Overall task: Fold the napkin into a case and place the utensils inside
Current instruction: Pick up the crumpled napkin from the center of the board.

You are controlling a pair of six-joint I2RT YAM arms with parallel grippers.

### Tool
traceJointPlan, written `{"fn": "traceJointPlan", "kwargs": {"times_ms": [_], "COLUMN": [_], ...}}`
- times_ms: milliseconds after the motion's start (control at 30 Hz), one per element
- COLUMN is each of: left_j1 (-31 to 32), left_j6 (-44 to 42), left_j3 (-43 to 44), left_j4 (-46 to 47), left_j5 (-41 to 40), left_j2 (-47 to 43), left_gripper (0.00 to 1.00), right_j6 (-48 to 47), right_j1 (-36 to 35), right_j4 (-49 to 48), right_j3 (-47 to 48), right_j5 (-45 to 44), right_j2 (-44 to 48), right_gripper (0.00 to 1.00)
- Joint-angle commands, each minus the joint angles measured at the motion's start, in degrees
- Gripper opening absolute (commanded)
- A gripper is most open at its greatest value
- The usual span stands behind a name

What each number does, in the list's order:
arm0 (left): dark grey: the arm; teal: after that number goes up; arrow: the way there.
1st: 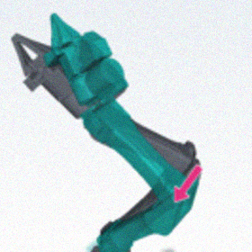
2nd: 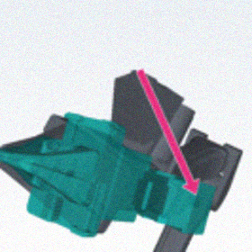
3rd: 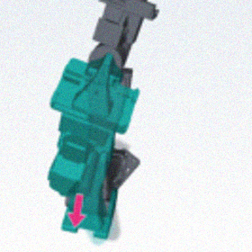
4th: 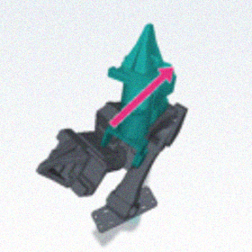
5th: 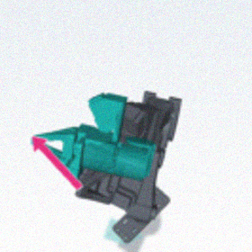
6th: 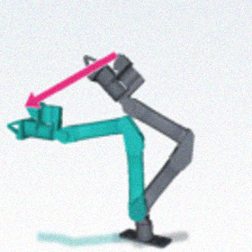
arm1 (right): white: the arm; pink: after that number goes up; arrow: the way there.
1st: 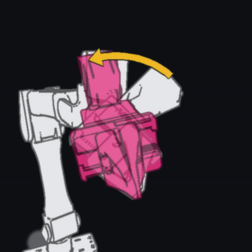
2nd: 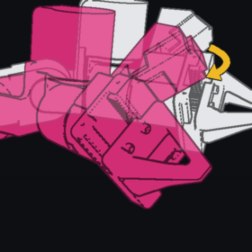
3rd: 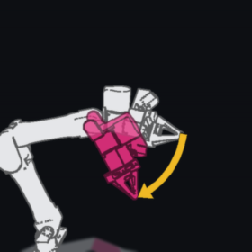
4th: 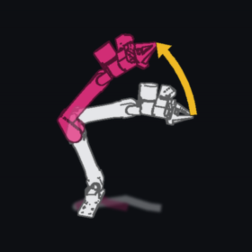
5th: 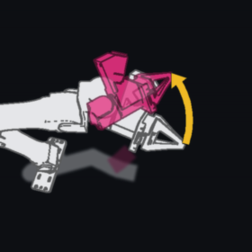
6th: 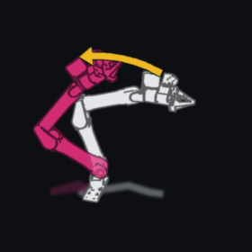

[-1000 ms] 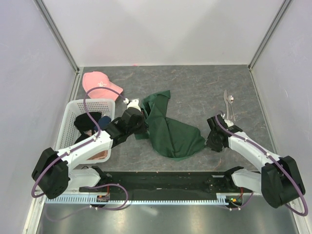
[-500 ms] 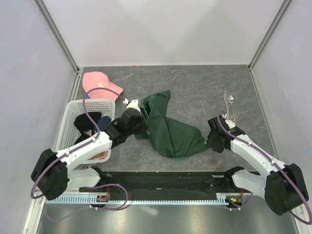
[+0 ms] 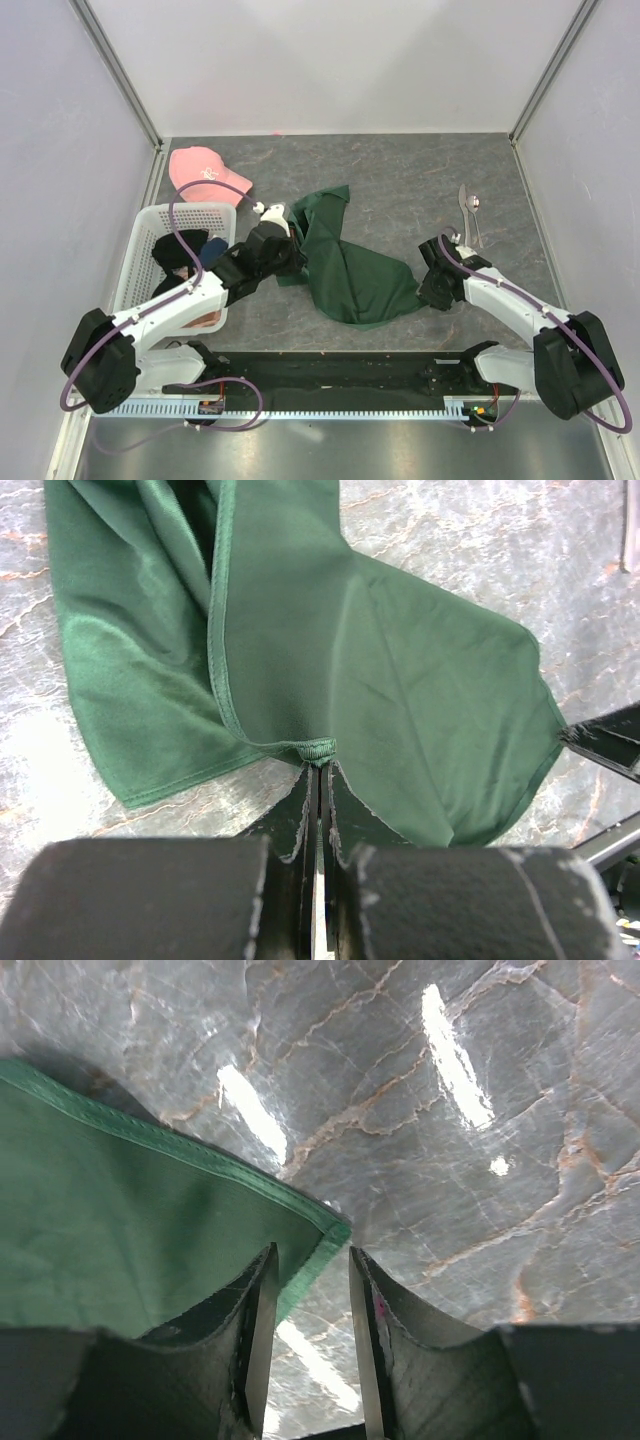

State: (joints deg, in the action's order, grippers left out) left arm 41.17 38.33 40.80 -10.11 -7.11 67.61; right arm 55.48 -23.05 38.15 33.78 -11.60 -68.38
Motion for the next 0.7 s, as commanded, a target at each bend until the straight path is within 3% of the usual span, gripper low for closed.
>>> {"fn": "traceJointPlan", "kwargs": {"times_ms": [0, 133, 300, 367, 533, 667], "left_j1": [-0.1, -0.1, -0.1, -0.1, -0.2, -0.2], "left_j6": [0.7, 1.3, 1.3, 1.2, -0.4, -3.3], "left_j3": [-1.5, -3.6, -4.8, -4.5, 0.6, 11.4], "left_j4": [3.3, 5.2, 5.1, 4.9, 0.6, -3.1], "left_j5": [1.7, 2.3, 1.8, 1.8, 1.6, 2.5], "left_j2": [-2.4, -4.0, -5.9, -6.7, -9.6, -13.4], "left_gripper": [0.02, 0.02, 0.02, 0.02, 0.02, 0.02], "right_j6": [3.6, 6.0, 8.0, 6.3, 0.2, -7.3], "right_j1": [-0.3, -0.4, -1.0, -0.9, -0.9, -0.9], "right_j4": [-1.8, -3.3, -3.3, -3.5, -4.6, -4.9], "right_j3": [-0.4, -2.0, -3.0, -2.4, 3.2, 12.5], "right_j5": [-2.0, -1.2, -2.6, -2.8, -4.1, -5.8], "right_j2": [-1.8, -3.9, -3.2, -1.7, 7.2, 18.4], "right_gripper": [0.41, 0.4, 0.18, 0.0, 0.0, 0.0]}}
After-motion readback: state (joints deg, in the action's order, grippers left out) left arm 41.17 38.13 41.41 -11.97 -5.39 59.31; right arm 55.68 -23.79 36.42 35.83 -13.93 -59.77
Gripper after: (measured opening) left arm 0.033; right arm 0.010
